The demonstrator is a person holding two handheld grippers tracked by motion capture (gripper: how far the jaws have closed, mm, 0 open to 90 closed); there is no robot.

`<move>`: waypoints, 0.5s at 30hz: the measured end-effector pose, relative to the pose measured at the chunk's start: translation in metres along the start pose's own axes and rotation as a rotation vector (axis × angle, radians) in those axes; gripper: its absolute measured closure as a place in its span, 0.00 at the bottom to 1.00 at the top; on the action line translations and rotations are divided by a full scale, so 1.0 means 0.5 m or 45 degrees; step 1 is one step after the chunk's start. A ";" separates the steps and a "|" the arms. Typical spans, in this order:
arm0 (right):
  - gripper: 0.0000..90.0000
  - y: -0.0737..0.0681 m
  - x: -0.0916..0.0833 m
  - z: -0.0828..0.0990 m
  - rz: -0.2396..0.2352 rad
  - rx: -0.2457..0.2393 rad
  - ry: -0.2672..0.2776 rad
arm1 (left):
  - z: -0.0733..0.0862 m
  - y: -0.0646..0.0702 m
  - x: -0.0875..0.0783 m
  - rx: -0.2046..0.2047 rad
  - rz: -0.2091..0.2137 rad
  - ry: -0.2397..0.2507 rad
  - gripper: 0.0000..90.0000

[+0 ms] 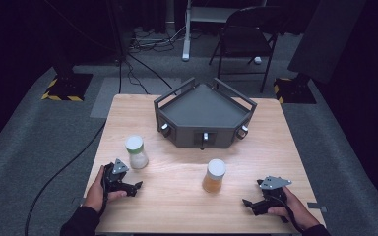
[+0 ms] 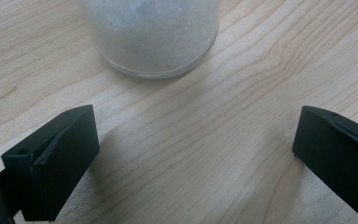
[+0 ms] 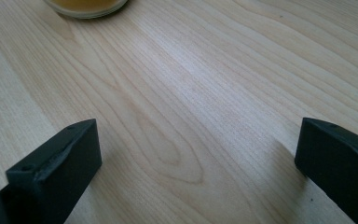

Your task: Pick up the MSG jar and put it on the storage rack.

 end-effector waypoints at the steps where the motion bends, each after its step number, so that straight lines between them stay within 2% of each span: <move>1: 0.00 0.000 0.000 0.000 0.000 0.000 0.000 | 0.000 0.000 0.000 0.001 0.000 0.000 0.00; 15: 0.00 0.000 0.000 0.000 0.000 0.000 0.000 | 0.000 -0.001 0.000 0.007 0.001 0.004 0.00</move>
Point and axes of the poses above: each handheld gripper's, and its own axes: x roughly forward along the jaws, z roughly out of its underside, y roughly to its right, the point moved 4 cm from there along x, roughly forward along the jaws, and after that the axes turned 2 degrees about y, right-handed, at the moved point
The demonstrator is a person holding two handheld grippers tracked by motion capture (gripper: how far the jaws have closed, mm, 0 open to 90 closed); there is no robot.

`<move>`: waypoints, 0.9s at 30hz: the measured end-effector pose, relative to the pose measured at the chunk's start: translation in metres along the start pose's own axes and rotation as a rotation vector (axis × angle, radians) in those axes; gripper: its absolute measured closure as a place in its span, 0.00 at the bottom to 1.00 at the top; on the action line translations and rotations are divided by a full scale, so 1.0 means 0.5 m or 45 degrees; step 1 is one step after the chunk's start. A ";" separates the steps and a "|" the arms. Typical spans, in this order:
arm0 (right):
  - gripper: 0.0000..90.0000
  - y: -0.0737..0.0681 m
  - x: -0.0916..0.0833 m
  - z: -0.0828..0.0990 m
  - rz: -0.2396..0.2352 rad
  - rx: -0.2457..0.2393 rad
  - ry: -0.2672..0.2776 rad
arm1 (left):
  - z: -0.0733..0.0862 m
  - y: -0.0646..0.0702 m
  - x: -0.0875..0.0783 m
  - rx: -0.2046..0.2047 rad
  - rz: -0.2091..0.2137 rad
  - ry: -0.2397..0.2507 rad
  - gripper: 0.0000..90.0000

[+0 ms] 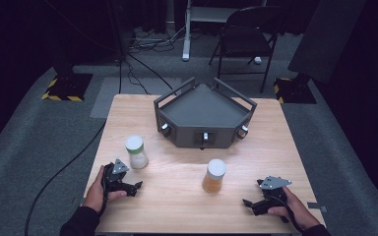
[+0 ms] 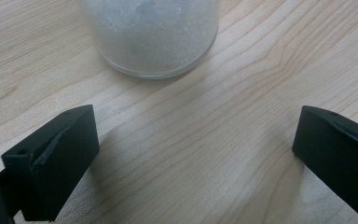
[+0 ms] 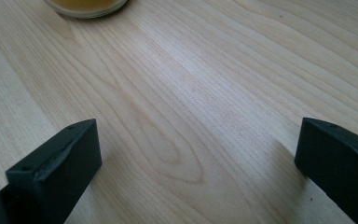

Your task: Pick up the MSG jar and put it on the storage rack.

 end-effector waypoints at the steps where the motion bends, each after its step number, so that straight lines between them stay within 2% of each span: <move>1: 0.00 0.000 0.000 0.000 0.000 0.000 0.000 | 0.000 0.000 0.000 0.000 0.000 0.000 0.00; 17: 0.00 0.000 0.000 0.000 0.000 0.000 0.000 | 0.001 -0.004 -0.003 -0.022 -0.012 -0.004 0.01; 20: 0.00 0.000 0.000 0.000 0.000 0.000 0.000 | 0.001 -0.005 -0.003 -0.031 -0.010 0.006 0.01; 22: 0.00 0.000 0.000 0.000 0.000 0.000 0.000 | 0.000 -0.004 -0.004 -0.019 -0.015 0.005 0.02; 27: 0.00 0.000 0.000 0.000 0.000 0.000 0.000 | 0.001 -0.005 -0.012 -0.029 -0.017 0.046 0.02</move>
Point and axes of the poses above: each handheld gripper's, and its own axes: x roughly forward along the jaws, z roughly out of its underside, y roughly to its right, the point moved 4 cm from there along x, roughly forward along the jaws, and after that the axes turned 2 degrees about y, right-handed, at the moved point
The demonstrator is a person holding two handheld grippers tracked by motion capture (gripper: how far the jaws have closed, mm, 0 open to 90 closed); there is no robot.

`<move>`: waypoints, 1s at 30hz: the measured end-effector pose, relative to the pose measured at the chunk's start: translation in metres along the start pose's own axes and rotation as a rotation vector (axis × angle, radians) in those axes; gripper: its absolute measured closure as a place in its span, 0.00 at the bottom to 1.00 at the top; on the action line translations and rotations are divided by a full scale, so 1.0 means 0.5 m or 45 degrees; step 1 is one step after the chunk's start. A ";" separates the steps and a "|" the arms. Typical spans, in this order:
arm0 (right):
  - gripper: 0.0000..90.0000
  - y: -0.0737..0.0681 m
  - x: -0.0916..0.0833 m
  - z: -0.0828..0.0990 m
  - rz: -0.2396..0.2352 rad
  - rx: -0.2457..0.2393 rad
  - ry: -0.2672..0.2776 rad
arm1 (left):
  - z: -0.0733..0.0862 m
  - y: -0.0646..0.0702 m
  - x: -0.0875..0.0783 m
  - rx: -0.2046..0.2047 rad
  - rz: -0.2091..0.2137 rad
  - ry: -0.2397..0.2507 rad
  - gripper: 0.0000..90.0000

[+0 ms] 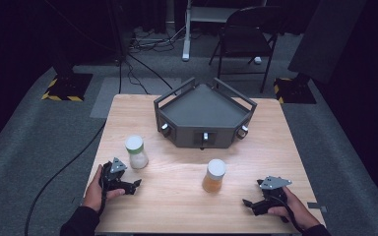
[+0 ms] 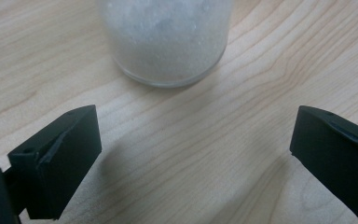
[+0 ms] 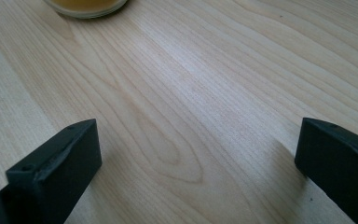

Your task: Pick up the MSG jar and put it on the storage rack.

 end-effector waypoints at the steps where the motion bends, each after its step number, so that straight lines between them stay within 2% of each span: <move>1: 0.00 0.000 0.000 0.000 0.000 0.000 0.000 | 0.000 0.000 -0.002 0.002 0.001 0.007 0.02; 11: 0.00 0.000 0.000 0.000 0.000 0.000 0.000 | -0.008 0.001 -0.016 -0.009 -0.009 0.084 0.02; 14: 0.00 0.000 0.000 0.000 0.000 0.000 0.000 | -0.012 -0.001 -0.016 -0.027 -0.008 0.103 0.02; 17: 0.00 0.000 0.000 0.000 0.000 0.000 0.000 | -0.018 0.000 -0.015 -0.025 -0.015 0.107 0.02; 22: 0.00 0.000 0.000 0.000 0.000 0.000 0.000 | -0.025 0.003 -0.020 -0.042 -0.037 0.148 0.02; 30: 0.00 0.000 0.000 0.000 -0.001 -0.001 0.000 | -0.043 0.004 -0.029 -0.051 -0.028 0.202 0.02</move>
Point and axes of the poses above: each handheld gripper's, and its own axes: x roughly forward along the jaws, z roughly out of its underside, y roughly to its right, the point moved 4 cm from there along x, roughly forward along the jaws, and after that the axes turned 2 degrees about y, right-handed, at the moved point
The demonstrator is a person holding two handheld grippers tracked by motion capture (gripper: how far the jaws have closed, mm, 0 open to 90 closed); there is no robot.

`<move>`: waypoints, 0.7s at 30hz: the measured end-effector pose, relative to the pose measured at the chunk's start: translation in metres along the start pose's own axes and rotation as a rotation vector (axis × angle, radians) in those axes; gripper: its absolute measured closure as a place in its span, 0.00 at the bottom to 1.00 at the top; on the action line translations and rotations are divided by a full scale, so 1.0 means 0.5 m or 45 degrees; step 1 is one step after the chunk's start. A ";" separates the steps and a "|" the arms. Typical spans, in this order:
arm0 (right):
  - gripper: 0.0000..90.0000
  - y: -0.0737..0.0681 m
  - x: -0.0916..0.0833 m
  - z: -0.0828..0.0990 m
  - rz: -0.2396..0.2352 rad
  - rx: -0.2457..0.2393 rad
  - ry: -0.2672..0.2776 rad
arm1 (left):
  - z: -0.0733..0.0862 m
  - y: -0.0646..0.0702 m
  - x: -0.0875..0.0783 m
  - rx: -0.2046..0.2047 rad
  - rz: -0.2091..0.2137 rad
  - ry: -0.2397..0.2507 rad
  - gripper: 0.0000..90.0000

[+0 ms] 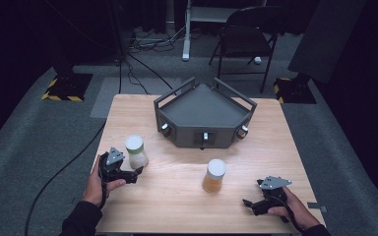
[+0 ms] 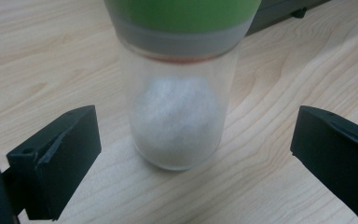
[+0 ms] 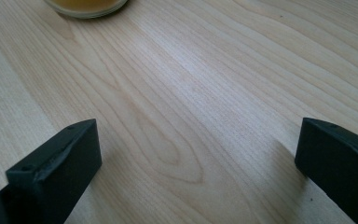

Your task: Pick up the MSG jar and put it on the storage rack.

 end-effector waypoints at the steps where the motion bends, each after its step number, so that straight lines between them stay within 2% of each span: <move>1: 0.00 0.000 0.000 0.000 0.000 0.000 0.000 | -0.003 0.000 0.000 0.001 0.002 0.006 0.02; 7: 0.00 0.000 0.000 0.000 0.000 0.000 0.000 | -0.017 0.002 0.002 -0.013 -0.008 0.052 0.02; 15: 0.00 0.000 0.000 0.000 0.000 0.000 0.000 | -0.026 -0.005 0.015 -0.030 -0.008 0.050 0.01; 21: 0.00 0.000 0.000 0.000 0.000 0.001 0.000 | -0.026 -0.014 0.032 -0.066 -0.005 0.063 0.02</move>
Point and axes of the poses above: each handheld gripper's, and its own axes: x roughly forward along the jaws, z roughly out of its underside, y roughly to its right, the point moved 4 cm from there along x, roughly forward along the jaws, and after that the axes turned 2 degrees about y, right-handed, at the moved point
